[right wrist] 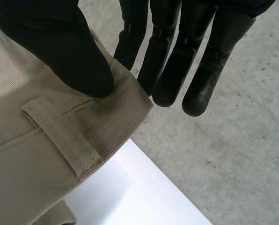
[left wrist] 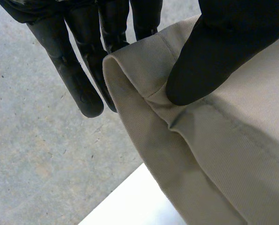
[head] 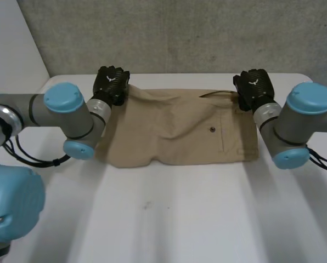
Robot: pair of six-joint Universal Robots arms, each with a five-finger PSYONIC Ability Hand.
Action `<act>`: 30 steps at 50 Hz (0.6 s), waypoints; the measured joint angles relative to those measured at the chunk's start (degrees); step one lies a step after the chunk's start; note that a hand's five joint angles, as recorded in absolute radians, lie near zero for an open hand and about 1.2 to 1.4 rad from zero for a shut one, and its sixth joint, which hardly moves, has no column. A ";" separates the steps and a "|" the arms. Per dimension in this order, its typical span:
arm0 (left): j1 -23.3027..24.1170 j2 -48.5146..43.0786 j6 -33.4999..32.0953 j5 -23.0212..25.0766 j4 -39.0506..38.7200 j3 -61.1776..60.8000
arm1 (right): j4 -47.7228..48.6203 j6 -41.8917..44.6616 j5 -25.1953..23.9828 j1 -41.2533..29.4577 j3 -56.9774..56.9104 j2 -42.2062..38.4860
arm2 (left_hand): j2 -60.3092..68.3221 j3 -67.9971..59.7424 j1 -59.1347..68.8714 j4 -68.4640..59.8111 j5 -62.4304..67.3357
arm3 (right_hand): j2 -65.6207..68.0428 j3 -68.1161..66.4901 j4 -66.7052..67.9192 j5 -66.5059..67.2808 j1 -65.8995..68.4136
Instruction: Fold the shorts.
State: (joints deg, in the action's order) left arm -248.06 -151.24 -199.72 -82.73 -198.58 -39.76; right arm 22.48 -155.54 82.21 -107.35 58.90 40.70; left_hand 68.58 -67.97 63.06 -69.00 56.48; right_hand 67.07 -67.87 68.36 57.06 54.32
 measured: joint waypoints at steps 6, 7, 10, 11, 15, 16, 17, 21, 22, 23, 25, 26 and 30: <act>-1.40 -4.53 0.10 2.40 -0.95 4.55 | -0.75 4.13 0.46 -1.23 -7.49 -6.92 | -11.54 11.02 -7.68 11.80 -9.41 | -0.64 0.87 -0.97 -0.63 -0.06; -1.71 -5.14 0.13 3.72 -1.75 4.75 | -1.55 5.35 0.61 -1.68 -9.73 -8.81 | -27.87 25.90 -24.64 27.06 -24.55 | -7.96 7.48 -7.79 -6.49 -4.31; -1.88 -5.32 0.13 5.52 -3.11 4.31 | -2.88 6.61 1.03 -2.25 -12.58 -10.70 | -49.10 48.20 -47.23 49.85 -47.31 | -28.76 27.87 -28.15 -26.17 -23.30; -1.89 -5.21 0.14 6.08 -3.62 4.05 | -3.29 6.85 1.24 -2.40 -13.32 -11.05 | -53.23 52.35 -50.07 53.61 -50.94 | -40.95 39.91 -40.17 -38.50 -34.05; -1.85 -3.78 0.15 7.71 -5.65 2.29 | -4.47 7.08 2.67 -2.79 -15.04 -10.23 | -56.61 55.51 -51.16 56.95 -53.89 | -54.13 54.98 -54.86 -52.83 -42.55; -1.83 -2.93 0.16 7.94 -6.16 1.56 | -4.62 6.98 3.01 -2.83 -15.04 -9.47 | -56.69 55.51 -51.16 56.96 -53.89 | -54.73 55.63 -55.15 -53.03 -42.60; -1.80 -1.34 0.20 8.18 -6.95 0.20 | -4.81 6.68 3.52 -2.86 -14.65 -7.81 | -56.69 55.51 -51.16 56.96 -53.89 | -54.73 55.63 -55.15 -53.03 -42.60; -1.74 3.66 0.38 8.31 -9.06 -4.37 | -5.09 5.14 4.34 -2.68 -11.01 -1.19 | -56.70 55.51 -51.16 56.96 -53.89 | -54.79 55.66 -55.14 -53.14 -42.61; -1.73 5.90 0.49 8.27 -9.88 -6.59 | -5.15 4.75 4.40 -2.59 -9.83 0.37 | -56.70 55.51 -51.16 56.96 -53.88 | -54.79 55.66 -55.14 -53.14 -42.61; -1.73 5.90 0.49 8.27 -9.88 -6.59 | -5.15 4.75 4.40 -2.59 -9.83 0.37 | -56.70 55.51 -51.16 56.96 -53.88 | -54.79 55.66 -55.14 -53.14 -42.61; -1.72 10.31 0.73 8.13 -11.11 -11.50 | -5.55 3.42 4.39 -2.21 -4.38 6.24 | -56.70 55.51 -51.17 56.96 -53.89 | -54.79 55.66 -55.14 -53.14 -42.61; -1.72 11.46 0.78 8.10 -11.34 -12.89 | -5.85 3.07 4.35 -2.09 -2.27 8.17 | -56.70 55.51 -51.17 56.96 -53.89 | -54.79 55.66 -55.15 -53.14 -42.61; -1.72 18.12 0.99 8.08 -11.71 -22.26 | -8.51 2.16 4.10 -1.77 6.73 15.14 | -56.69 55.51 -51.16 56.95 -53.89 | -54.79 55.67 -55.15 -53.14 -42.61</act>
State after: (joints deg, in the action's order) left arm -249.78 -133.12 -198.72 -74.65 -210.29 -62.02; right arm 13.97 -153.39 86.31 -109.12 65.62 55.83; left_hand 11.89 -12.45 11.90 -12.05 2.60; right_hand 12.29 -12.21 13.21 3.92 11.71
